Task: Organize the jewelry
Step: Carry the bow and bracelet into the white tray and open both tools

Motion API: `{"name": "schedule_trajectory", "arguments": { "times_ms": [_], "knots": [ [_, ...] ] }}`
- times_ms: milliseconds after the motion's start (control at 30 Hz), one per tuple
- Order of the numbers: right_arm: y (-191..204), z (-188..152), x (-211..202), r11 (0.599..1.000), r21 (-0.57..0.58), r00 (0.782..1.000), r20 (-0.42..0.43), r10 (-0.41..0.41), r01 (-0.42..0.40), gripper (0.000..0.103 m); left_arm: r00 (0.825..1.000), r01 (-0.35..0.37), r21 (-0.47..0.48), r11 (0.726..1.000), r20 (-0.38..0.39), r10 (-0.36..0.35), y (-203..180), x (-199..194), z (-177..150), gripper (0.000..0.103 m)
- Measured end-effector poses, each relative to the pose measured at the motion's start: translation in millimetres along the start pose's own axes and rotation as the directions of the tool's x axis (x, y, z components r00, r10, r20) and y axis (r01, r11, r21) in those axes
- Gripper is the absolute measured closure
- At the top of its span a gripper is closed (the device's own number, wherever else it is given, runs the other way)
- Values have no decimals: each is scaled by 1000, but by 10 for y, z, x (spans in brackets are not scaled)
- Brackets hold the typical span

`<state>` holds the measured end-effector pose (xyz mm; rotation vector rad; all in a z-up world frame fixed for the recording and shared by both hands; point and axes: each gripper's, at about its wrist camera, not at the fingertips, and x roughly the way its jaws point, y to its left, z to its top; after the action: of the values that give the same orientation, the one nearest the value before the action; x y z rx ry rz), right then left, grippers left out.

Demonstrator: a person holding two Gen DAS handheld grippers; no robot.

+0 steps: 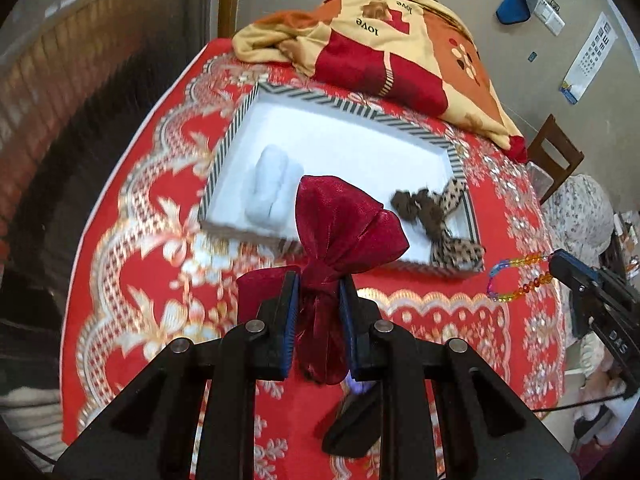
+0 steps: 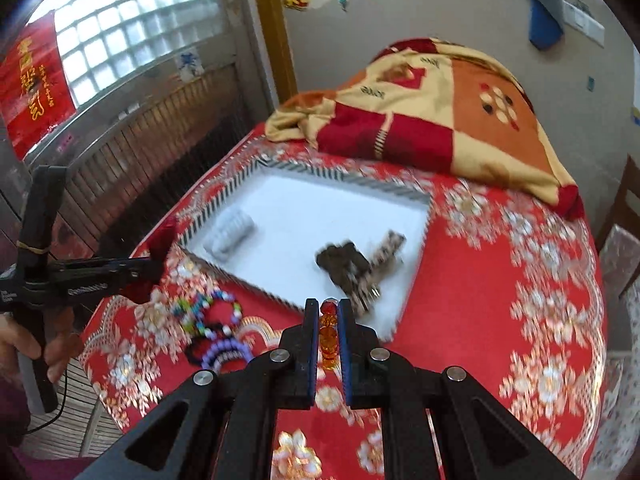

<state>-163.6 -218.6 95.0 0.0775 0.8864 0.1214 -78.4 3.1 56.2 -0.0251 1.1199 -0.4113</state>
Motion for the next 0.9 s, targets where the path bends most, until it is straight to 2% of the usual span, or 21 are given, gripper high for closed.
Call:
{"name": "schedule_trajectory", "arguments": {
  "times_ms": [233, 533, 767, 900],
  "knots": [
    [123, 308, 317, 1000, -24, 1000, -19, 15, -16, 95, 999, -44, 31, 999, 16, 43, -86, 192, 265, 85],
    [253, 547, 790, 999, -23, 997, -66, 45, -47, 95, 997, -70, 59, 996, -17, 72, -119, 563, 528, 85],
    [267, 575, 1100, 995, 17, 990, -101, 95, -94, 95, 996, -66, 65, 996, -58, 70, -123, 846, 654, 85],
    [178, 472, 1283, 995, 47, 985, -145, 93, -87, 94, 994, -61, 70, 996, -87, 67, -152, 1011, 688, 85]
  ]
}}
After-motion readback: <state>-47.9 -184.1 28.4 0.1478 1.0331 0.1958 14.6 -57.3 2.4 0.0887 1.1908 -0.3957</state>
